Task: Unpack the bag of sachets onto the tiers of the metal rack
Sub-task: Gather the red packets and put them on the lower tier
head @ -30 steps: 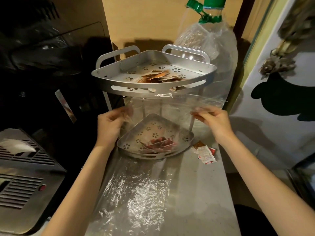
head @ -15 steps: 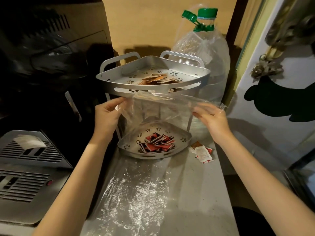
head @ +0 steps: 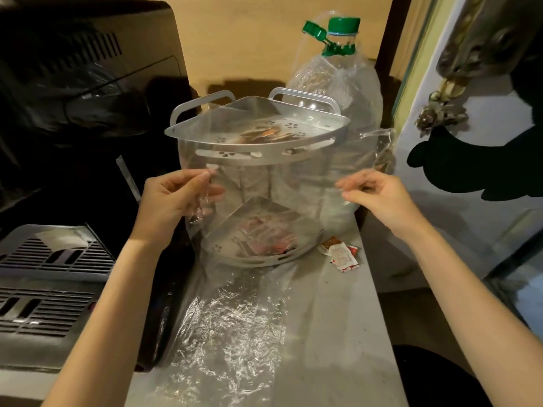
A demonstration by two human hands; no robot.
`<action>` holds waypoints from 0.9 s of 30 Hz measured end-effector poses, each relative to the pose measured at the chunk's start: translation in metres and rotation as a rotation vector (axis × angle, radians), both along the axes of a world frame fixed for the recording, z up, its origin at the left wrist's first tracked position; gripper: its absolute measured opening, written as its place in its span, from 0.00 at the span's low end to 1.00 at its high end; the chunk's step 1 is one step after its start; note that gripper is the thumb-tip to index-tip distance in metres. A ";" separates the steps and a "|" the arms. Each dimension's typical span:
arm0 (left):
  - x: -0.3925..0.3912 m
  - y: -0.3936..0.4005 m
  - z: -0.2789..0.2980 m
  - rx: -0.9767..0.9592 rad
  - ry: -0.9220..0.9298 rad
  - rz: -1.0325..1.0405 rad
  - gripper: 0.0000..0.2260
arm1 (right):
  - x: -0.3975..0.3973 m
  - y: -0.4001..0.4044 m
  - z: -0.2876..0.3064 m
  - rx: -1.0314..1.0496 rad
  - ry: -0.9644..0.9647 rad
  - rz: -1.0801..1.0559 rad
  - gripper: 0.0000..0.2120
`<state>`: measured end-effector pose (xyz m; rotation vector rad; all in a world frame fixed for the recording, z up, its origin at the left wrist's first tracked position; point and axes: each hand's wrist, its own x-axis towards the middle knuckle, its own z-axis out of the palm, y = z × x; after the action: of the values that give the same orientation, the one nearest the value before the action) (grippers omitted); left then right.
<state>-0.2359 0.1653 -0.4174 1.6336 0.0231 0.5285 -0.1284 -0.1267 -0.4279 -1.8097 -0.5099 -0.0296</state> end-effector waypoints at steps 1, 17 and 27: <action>-0.002 -0.001 0.000 -0.003 0.019 -0.013 0.09 | -0.003 -0.003 0.000 -0.001 0.011 0.009 0.09; -0.018 -0.056 -0.042 -0.165 0.439 -0.188 0.13 | -0.051 -0.063 -0.039 0.266 0.251 -0.216 0.13; -0.024 -0.067 -0.068 -0.298 0.459 -0.447 0.50 | -0.056 -0.082 -0.068 0.225 0.361 -0.530 0.22</action>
<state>-0.2604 0.0986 -0.4852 1.3784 0.0711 -0.1908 -0.1845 -0.2092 -0.4954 -1.6341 0.2276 -0.1158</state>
